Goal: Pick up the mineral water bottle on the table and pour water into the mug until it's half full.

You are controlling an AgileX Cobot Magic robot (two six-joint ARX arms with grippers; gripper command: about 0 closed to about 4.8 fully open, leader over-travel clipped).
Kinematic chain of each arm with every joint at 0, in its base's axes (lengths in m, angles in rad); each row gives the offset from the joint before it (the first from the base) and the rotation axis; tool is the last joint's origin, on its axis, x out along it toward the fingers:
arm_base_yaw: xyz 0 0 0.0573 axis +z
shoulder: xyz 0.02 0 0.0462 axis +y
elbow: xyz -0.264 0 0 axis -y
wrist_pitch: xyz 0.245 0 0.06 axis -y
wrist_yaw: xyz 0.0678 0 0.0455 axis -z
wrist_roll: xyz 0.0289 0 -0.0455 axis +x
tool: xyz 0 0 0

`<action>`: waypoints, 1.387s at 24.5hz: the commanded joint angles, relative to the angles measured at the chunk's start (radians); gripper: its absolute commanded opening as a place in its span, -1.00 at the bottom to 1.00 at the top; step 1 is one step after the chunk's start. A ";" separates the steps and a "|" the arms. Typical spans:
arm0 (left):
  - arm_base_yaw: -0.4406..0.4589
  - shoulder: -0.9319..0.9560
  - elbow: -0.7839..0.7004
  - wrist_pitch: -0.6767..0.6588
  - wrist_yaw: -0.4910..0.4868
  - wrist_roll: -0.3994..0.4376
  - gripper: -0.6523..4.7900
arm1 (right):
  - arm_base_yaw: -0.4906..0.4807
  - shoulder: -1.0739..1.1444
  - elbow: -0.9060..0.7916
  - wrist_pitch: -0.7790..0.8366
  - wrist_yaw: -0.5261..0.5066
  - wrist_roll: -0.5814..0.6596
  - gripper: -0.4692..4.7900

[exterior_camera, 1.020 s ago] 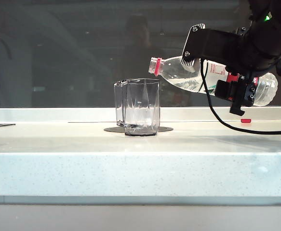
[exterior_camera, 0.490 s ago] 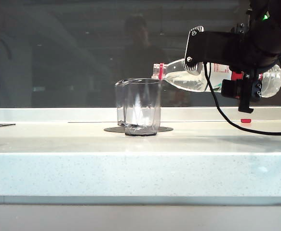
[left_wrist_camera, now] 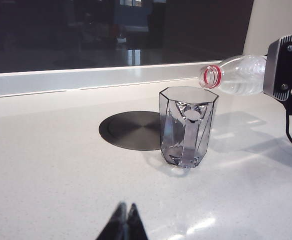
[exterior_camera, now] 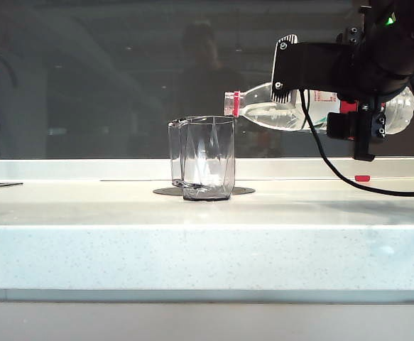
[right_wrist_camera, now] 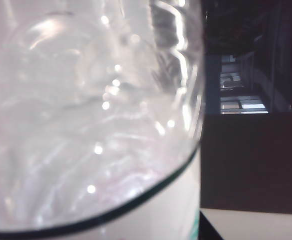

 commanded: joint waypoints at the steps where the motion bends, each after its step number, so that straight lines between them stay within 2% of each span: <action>1: 0.002 0.000 0.002 0.013 -0.003 -0.003 -0.78 | 0.005 -0.011 0.010 0.084 0.008 -0.023 0.34; 13: 0.002 0.000 0.002 0.013 -0.003 -0.003 -0.78 | 0.005 -0.011 0.010 0.159 0.008 -0.126 0.34; 34: 0.002 0.000 0.002 0.013 -0.003 -0.003 -0.78 | 0.005 -0.011 0.010 0.160 0.029 -0.151 0.34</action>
